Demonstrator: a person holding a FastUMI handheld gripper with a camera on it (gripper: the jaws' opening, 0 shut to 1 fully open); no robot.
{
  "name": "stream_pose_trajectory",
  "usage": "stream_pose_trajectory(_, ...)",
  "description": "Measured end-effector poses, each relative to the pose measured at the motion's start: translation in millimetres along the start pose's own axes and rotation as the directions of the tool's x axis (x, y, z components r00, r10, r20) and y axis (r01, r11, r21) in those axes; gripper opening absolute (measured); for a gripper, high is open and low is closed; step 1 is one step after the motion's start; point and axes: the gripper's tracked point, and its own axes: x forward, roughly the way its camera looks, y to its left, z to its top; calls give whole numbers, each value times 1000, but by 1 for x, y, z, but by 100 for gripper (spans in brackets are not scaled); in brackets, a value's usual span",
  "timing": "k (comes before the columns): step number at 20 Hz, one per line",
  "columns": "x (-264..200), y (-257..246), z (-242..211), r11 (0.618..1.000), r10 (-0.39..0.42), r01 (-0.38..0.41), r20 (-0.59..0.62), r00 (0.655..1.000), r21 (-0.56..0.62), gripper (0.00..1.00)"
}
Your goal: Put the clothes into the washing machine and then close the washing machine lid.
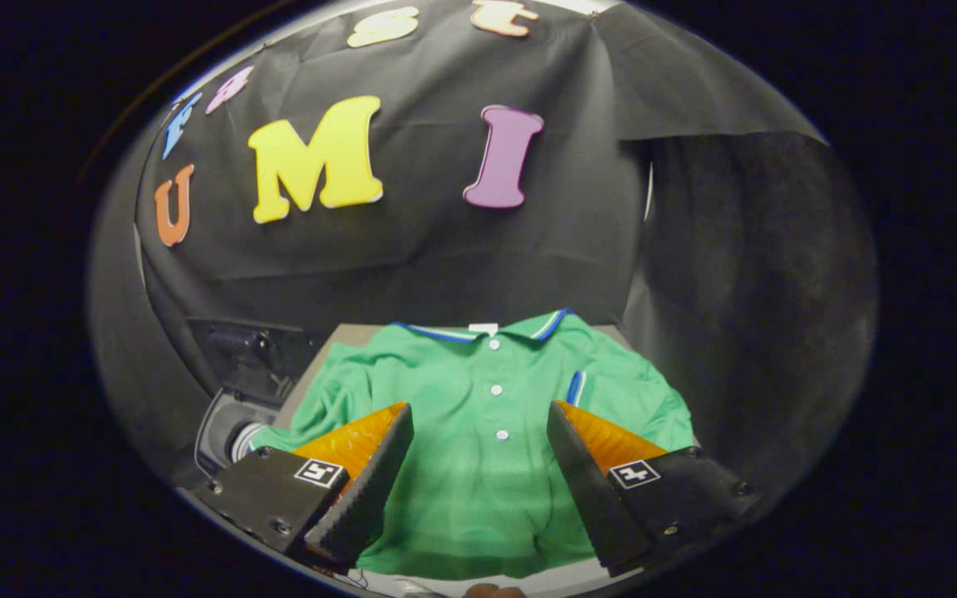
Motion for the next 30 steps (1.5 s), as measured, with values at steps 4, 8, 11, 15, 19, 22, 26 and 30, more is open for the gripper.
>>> stream_pose_trajectory(4, 18, -1, -27, 1000, 0, -2, -96, 995, -22, 100)
stream_pose_trajectory(8, 19, -2, -28, 1000, 6, -3, -99, 995, 31, 100)
stream_pose_trajectory(11, 20, 3, -34, 1000, 15, -12, -172, 985, 17, 100)
stream_pose_trajectory(15, 18, 6, -22, 998, 41, -31, -173, 984, 57, 36)
stream_pose_trajectory(19, 14, 10, -21, 995, 41, -21, -214, 976, 96, 6)
stream_pose_trajectory(22, -5, 11, 16, 999, 1, 3, -86, 996, 51, 6)
stream_pose_trajectory(26, -50, 33, 84, 999, 23, -26, 98, 995, 24, 6)
stream_pose_trajectory(30, -83, 67, 128, 995, 89, -94, 201, 976, 14, 6)
